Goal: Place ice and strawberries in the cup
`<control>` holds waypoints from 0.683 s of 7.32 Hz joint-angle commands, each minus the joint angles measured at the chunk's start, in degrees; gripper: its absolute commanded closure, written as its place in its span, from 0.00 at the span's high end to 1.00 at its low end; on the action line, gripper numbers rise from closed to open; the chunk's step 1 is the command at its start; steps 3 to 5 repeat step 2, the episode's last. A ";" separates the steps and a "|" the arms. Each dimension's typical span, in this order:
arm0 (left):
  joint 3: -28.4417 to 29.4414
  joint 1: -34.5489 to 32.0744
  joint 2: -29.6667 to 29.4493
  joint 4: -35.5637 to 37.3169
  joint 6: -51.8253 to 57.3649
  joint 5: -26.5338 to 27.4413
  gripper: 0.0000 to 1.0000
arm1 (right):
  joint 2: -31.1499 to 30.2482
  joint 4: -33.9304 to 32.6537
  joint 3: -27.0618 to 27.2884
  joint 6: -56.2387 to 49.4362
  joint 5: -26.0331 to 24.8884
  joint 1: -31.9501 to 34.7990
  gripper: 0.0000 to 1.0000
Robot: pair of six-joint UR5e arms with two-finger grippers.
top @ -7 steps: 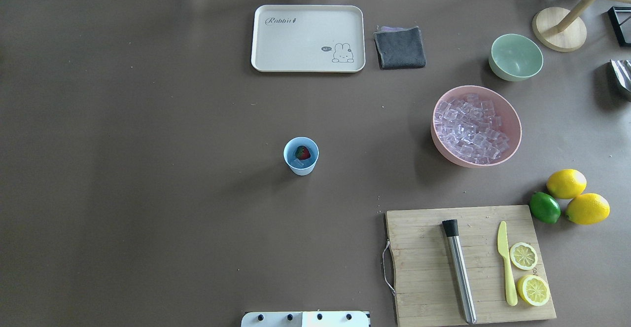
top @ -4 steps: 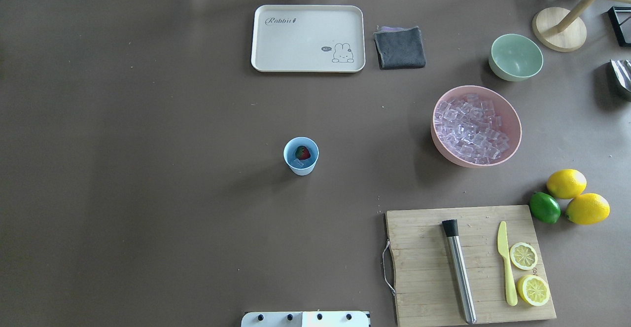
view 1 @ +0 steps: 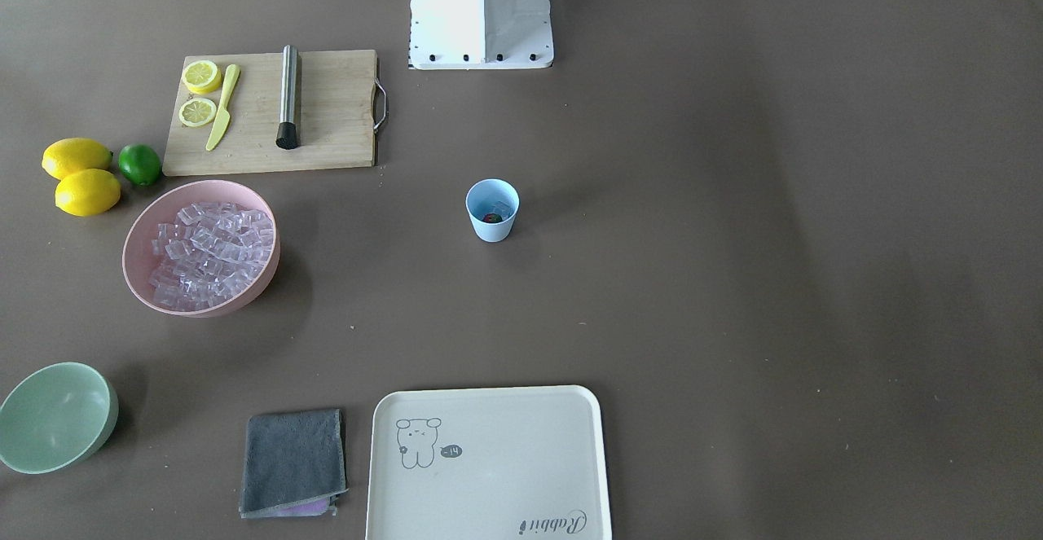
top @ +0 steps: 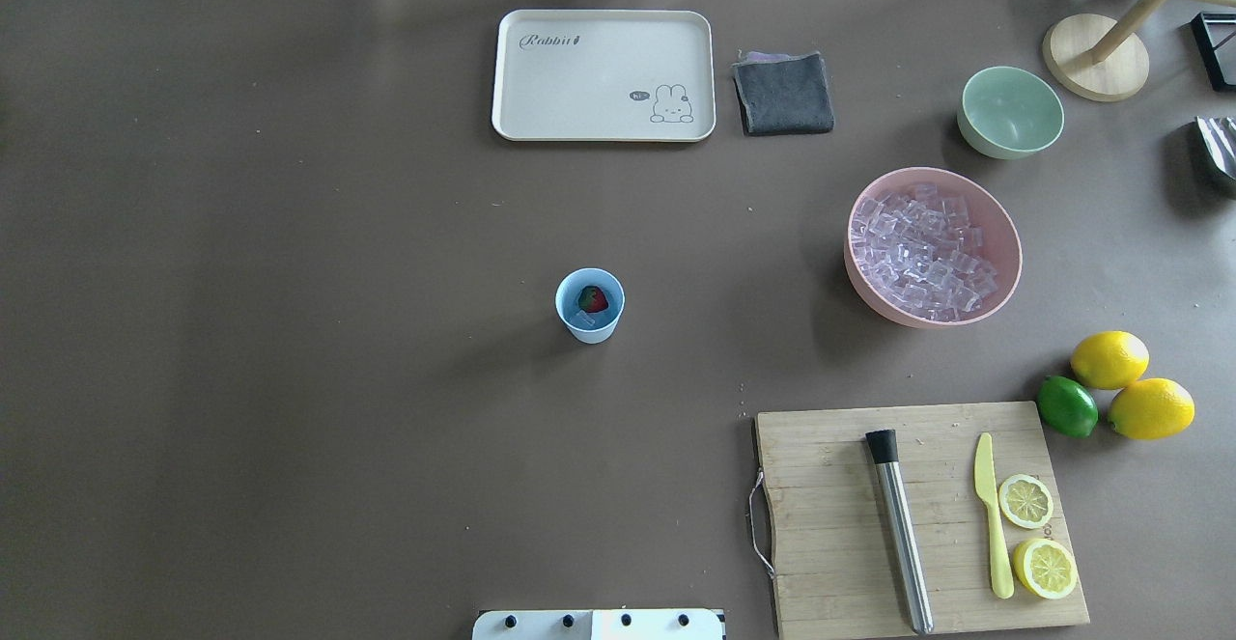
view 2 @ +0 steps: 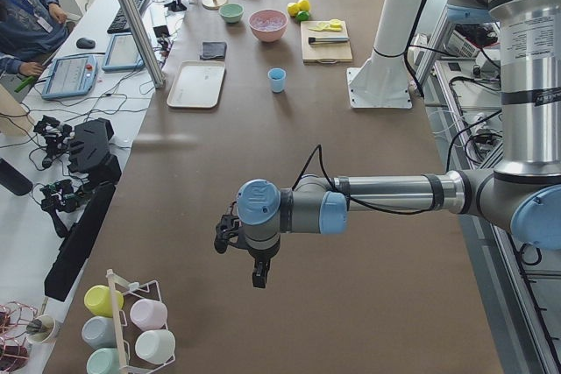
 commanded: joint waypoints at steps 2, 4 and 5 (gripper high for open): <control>0.00 0.00 0.01 0.05 0.00 -0.08 0.98 | 0.15 0.00 0.01 0.09 0.00 0.00 1.00; 0.00 0.00 0.01 0.05 0.00 -0.08 0.98 | 0.15 0.00 0.01 0.09 0.00 0.00 1.00; 0.00 0.00 0.01 0.05 0.00 -0.08 0.98 | 0.15 0.00 0.01 0.09 0.00 0.00 1.00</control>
